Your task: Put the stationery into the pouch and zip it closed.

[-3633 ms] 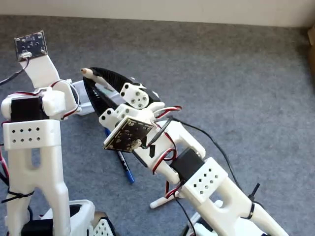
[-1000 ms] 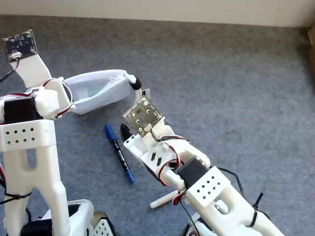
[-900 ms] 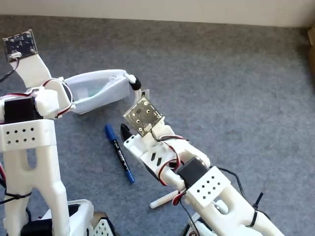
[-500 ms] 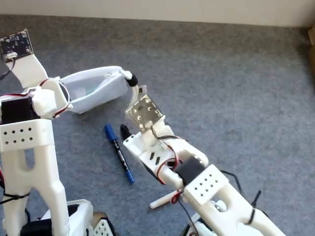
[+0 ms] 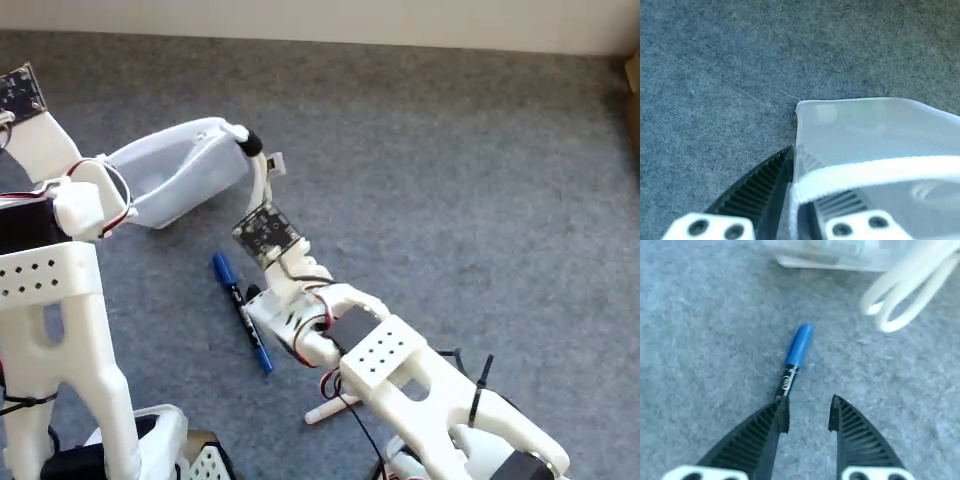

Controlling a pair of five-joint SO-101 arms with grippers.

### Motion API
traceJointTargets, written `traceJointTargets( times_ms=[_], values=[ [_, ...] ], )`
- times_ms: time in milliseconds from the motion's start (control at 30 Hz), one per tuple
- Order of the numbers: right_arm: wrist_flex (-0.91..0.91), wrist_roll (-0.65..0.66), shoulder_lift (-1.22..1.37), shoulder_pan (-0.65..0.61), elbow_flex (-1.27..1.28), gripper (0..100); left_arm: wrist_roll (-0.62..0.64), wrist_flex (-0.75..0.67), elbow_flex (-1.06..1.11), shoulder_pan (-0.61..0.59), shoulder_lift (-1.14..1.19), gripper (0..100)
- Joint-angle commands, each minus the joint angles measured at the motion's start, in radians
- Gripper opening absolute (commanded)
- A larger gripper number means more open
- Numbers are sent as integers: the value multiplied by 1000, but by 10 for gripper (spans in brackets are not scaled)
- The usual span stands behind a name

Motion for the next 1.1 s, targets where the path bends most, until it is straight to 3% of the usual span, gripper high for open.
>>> traceJointTargets(
  times_ms=[0,200,467,733,1067],
  values=[
    [2,-5,-8,-68,-58,132,8,-28,12,-47,4,34],
    [-7,-8,-8,-104,-58,132,8,-29,12,-51,4,34],
    [-243,-8,156,-101,25,132,8,-31,12,-54,4,34],
    [-243,-11,387,-99,-99,132,8,-31,12,-53,4,34],
    [-197,-3,486,-105,-131,130,8,-32,12,-51,4,34]
  ],
)
